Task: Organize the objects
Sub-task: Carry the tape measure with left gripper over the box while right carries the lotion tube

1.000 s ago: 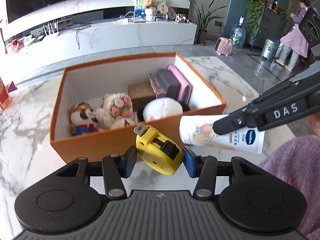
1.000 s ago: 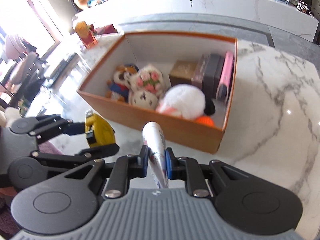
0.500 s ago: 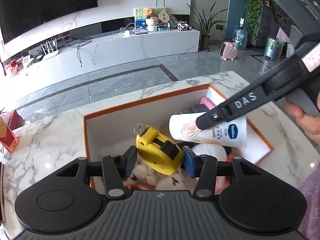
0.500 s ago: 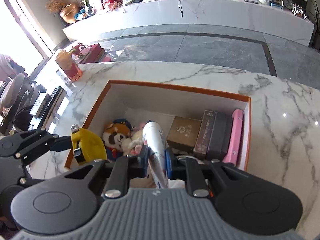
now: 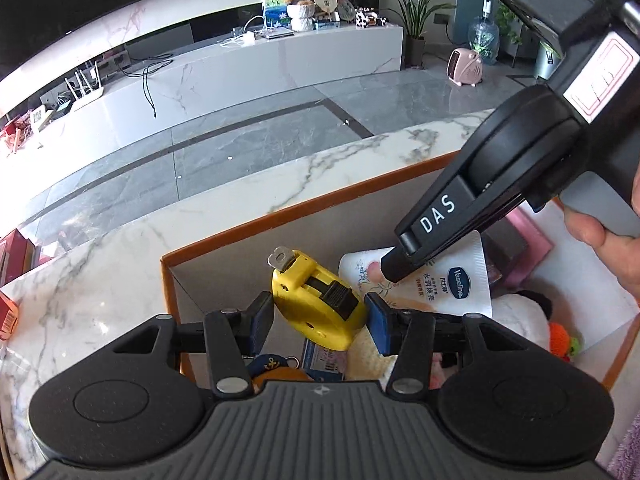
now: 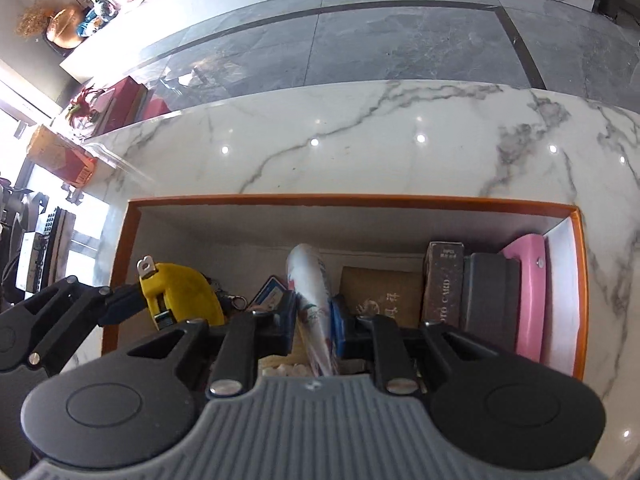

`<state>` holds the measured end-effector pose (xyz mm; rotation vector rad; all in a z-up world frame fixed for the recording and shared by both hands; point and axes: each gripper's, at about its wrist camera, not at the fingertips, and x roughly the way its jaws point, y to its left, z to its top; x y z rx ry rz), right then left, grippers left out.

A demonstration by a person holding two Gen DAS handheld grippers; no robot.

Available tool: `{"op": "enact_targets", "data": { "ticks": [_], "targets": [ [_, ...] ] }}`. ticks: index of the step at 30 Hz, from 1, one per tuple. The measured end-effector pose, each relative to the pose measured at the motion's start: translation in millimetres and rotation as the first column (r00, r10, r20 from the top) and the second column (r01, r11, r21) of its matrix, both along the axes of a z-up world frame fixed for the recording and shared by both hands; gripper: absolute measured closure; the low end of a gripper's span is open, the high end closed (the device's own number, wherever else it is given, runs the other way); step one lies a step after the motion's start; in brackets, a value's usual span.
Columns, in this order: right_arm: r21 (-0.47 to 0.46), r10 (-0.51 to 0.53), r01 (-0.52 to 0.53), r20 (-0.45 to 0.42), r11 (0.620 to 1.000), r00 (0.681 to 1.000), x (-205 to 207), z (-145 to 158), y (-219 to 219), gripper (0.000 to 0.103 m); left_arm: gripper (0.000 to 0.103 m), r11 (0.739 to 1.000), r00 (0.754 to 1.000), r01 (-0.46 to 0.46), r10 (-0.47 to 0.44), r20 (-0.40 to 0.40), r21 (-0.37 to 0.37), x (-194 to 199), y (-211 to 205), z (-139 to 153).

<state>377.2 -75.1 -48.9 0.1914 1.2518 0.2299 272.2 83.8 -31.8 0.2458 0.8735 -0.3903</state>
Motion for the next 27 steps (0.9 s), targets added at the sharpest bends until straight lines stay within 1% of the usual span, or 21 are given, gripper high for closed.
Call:
{"op": "enact_targets", "data": {
  "ticks": [3, 5, 6, 8, 12, 15, 16, 18, 20, 22, 24, 27],
  "targets": [
    [0.021, -0.014, 0.014, -0.014, 1.0, 1.0, 6, -6, 1, 0.082, 0.046, 1.0, 1.0, 0.002, -0.002, -0.012, -0.006, 3, 0, -5],
    [0.053, -0.028, 0.028, -0.01, 0.998, 1.0, 10, -5, 0, 0.08, 0.046, 1.0, 1.0, 0.001, -0.001, -0.018, -0.003, 6, -1, -7],
    [0.053, -0.034, 0.034, -0.005, 0.998, 0.999, 10, -4, 0, 0.079, 0.046, 1.0, 1.0, 0.001, -0.001, -0.02, 0.001, 6, -1, -8],
    [0.051, -0.029, 0.029, 0.013, 0.998, 0.999, 10, 1, 1, 0.078, 0.046, 1.0, 1.0, -0.005, 0.005, -0.022, 0.007, 8, 0, -9],
    [0.066, -0.025, 0.022, 0.044, 0.998, 0.999, 5, 11, -1, 0.078, 0.046, 0.999, 0.998, -0.051, 0.051, -0.045, 0.005, 18, 4, -12],
    [0.067, -0.031, 0.025, 0.089, 0.997, 0.996, -3, 21, -5, 0.072, 0.045, 0.998, 0.996, -0.066, 0.065, -0.069, -0.009, 23, 4, -15],
    [0.064, -0.031, 0.025, 0.103, 0.998, 0.994, -5, 24, -6, 0.069, 0.045, 0.998, 0.995, -0.069, 0.067, -0.08, -0.015, 24, 4, -16],
    [0.043, -0.024, 0.019, 0.127, 0.999, 0.992, -10, 28, -7, 0.069, 0.045, 0.996, 0.99, -0.09, 0.088, -0.106, -0.019, 29, 4, -19],
    [0.018, -0.015, 0.012, 0.154, 1.0, 0.988, -14, 31, -7, 0.069, 0.045, 0.995, 0.99, -0.097, 0.096, -0.099, 0.0, 30, 1, -22],
    [-0.007, -0.009, 0.011, 0.179, 1.0, 0.984, -18, 32, -9, 0.069, 0.045, 0.993, 0.987, -0.117, 0.117, -0.113, 0.0, 33, 1, -24],
    [-0.019, -0.006, 0.01, 0.185, 1.0, 0.983, -20, 30, -10, 0.069, 0.045, 0.991, 0.984, -0.133, 0.131, -0.119, -0.013, 33, 2, -24],
    [-0.022, -0.005, 0.009, 0.17, 1.0, 0.985, -22, 25, -12, 0.069, 0.045, 0.988, 0.979, -0.153, 0.149, -0.137, -0.015, 36, 4, -26]
  ]
}}
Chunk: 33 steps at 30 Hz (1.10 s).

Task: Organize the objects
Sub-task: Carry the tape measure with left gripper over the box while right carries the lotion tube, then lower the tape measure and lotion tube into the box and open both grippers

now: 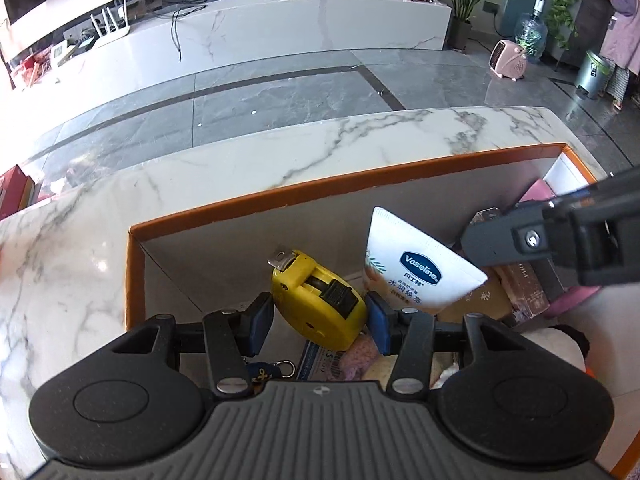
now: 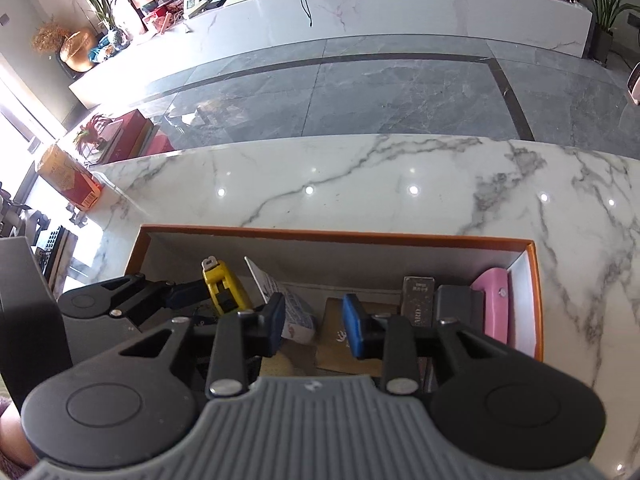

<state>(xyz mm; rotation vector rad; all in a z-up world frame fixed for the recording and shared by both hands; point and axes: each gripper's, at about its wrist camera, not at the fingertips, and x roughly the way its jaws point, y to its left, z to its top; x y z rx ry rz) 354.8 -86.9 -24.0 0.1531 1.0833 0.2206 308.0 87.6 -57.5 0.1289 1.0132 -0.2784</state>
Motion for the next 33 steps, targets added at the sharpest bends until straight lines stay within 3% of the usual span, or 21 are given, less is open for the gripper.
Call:
{"op": "enact_targets", "data": {
  "ticks": [6, 8, 13, 19, 26, 33],
  "targets": [
    [-0.005, 0.002, -0.002, -0.02, 1.0, 1.0, -4, -7, -1, 0.069, 0.04, 1.0, 1.0, 0.008, -0.007, 0.005, -0.01, -4, 1, 0],
    [-0.003, 0.001, -0.001, -0.021, 1.0, 1.0, -5, -7, -3, 0.065, 0.031, 0.999, 1.0, 0.014, -0.014, 0.012, -0.033, -5, 1, 3],
    [-0.002, -0.007, 0.007, -0.02, 1.0, 1.0, -13, -2, -8, 0.063, 0.029, 0.999, 0.999, -0.001, 0.003, 0.037, -0.051, -12, 3, 18],
    [0.011, -0.009, 0.009, 0.015, 1.0, 1.0, -34, 18, -18, 0.06, 0.029, 0.999, 0.99, -0.039, 0.043, 0.133, -0.034, -41, 5, 49],
    [-0.031, 0.014, -0.01, 0.126, 0.999, 0.992, -80, 50, -23, 0.05, 0.023, 0.995, 0.964, -0.089, 0.095, 0.249, -0.032, -87, 1, 94],
    [-0.094, 0.059, -0.033, 0.289, 0.995, 0.955, -143, 79, -29, 0.039, 0.013, 0.993, 0.911, -0.111, 0.119, 0.394, -0.042, -140, -12, 137]
  ]
}}
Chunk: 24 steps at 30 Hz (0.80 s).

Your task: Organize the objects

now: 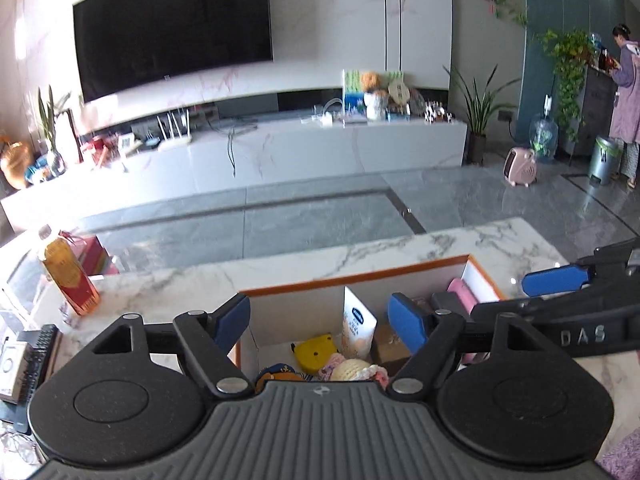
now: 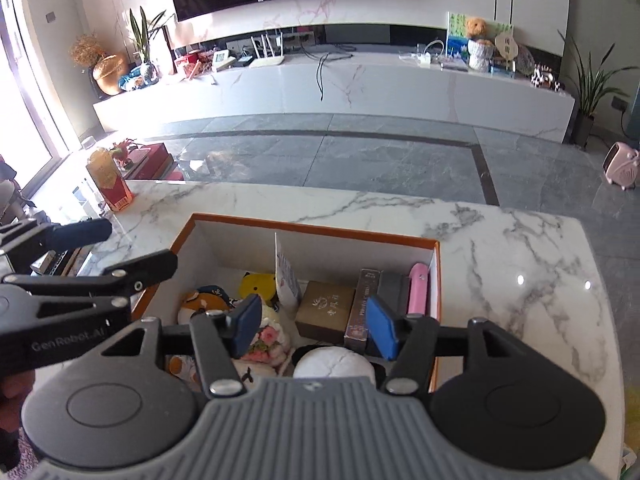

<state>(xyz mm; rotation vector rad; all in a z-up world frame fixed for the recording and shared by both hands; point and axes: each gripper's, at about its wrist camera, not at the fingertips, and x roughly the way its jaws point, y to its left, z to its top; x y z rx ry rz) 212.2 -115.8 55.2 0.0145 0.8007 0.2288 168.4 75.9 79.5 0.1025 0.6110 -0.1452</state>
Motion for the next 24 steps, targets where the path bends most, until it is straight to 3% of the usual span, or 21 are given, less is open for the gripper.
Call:
{"op": "enact_targets", "data": {
  "ticks": [5, 11, 16, 24],
  "targets": [
    [-0.026, 0.008, -0.005, 0.112, 1.0, 0.994, -48, 6, -3, 0.033, 0.013, 1.0, 0.997, -0.019, 0.019, 0.076, -0.001, -32, -6, 10],
    [-0.001, -0.004, 0.005, 0.188, 1.0, 0.982, -102, -4, -7, 0.031, 0.008, 0.997, 0.993, -0.072, 0.072, 0.094, -0.006, -65, -7, -6],
    [0.021, -0.052, 0.049, 0.174, 0.999, 0.983, -129, -28, -9, 0.031, 0.008, 0.99, 0.989, -0.139, 0.141, 0.053, -0.039, -84, -3, -31],
    [0.028, -0.1, 0.097, 0.12, 0.995, 0.988, -149, -62, -6, 0.031, 0.008, 0.979, 0.979, -0.202, 0.202, 0.026, -0.018, -110, -7, -56]
  ]
}}
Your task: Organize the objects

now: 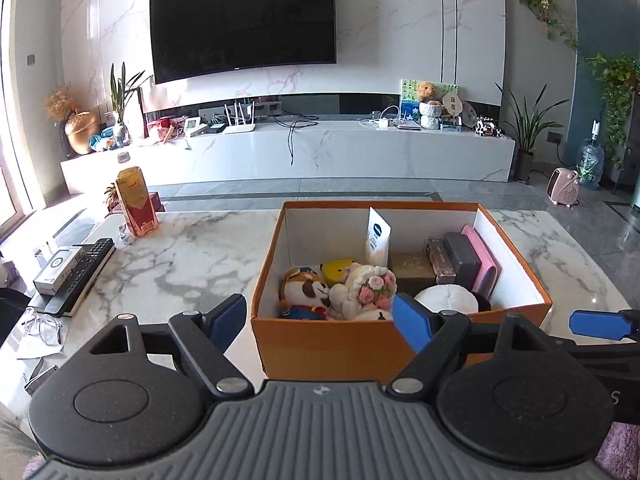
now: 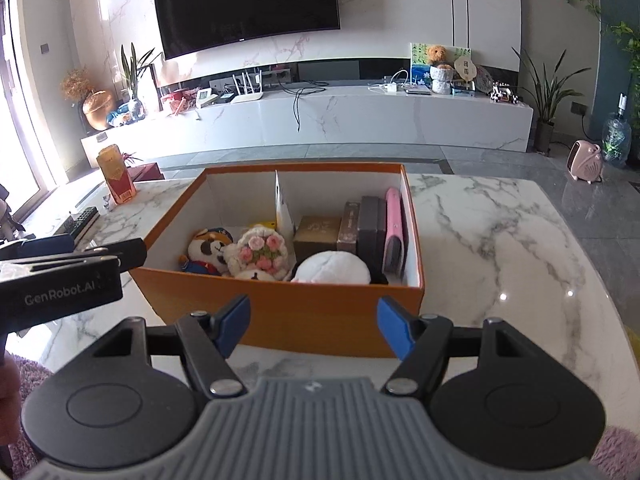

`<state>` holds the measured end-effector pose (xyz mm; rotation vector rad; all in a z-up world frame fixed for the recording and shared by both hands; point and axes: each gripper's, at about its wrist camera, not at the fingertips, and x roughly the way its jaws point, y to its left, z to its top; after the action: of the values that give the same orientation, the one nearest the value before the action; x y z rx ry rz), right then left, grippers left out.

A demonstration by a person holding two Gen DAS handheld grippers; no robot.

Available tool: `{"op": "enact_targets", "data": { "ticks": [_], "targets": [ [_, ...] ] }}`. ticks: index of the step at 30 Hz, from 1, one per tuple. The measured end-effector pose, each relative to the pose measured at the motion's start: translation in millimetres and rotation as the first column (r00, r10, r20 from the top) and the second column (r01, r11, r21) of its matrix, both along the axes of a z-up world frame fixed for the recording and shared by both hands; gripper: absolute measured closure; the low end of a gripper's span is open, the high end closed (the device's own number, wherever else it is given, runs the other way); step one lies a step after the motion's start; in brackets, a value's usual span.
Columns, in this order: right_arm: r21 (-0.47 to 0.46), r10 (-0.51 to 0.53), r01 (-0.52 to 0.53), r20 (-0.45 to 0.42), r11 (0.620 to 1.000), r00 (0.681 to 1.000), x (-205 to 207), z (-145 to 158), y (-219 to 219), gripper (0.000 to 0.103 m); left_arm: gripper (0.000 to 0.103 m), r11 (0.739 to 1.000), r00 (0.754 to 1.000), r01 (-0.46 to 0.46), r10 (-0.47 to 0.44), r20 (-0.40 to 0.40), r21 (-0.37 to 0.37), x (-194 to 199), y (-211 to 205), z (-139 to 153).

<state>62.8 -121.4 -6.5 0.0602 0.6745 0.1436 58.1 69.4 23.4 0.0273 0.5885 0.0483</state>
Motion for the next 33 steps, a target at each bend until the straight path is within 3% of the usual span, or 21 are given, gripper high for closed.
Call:
{"op": "enact_targets", "data": {
  "ticks": [12, 33],
  "targets": [
    [-0.014, -0.018, 0.017, -0.034, 1.0, 0.999, -11, -15, 0, 0.031, 0.008, 1.0, 0.999, -0.008, 0.009, -0.043, 0.02, -17, -7, -18],
    [-0.03, -0.019, 0.018, -0.046, 0.999, 0.999, -13, -22, -2, 0.025, 0.008, 1.0, 0.998, 0.007, -0.006, -0.062, 0.023, -19, -14, -23]
  ]
}}
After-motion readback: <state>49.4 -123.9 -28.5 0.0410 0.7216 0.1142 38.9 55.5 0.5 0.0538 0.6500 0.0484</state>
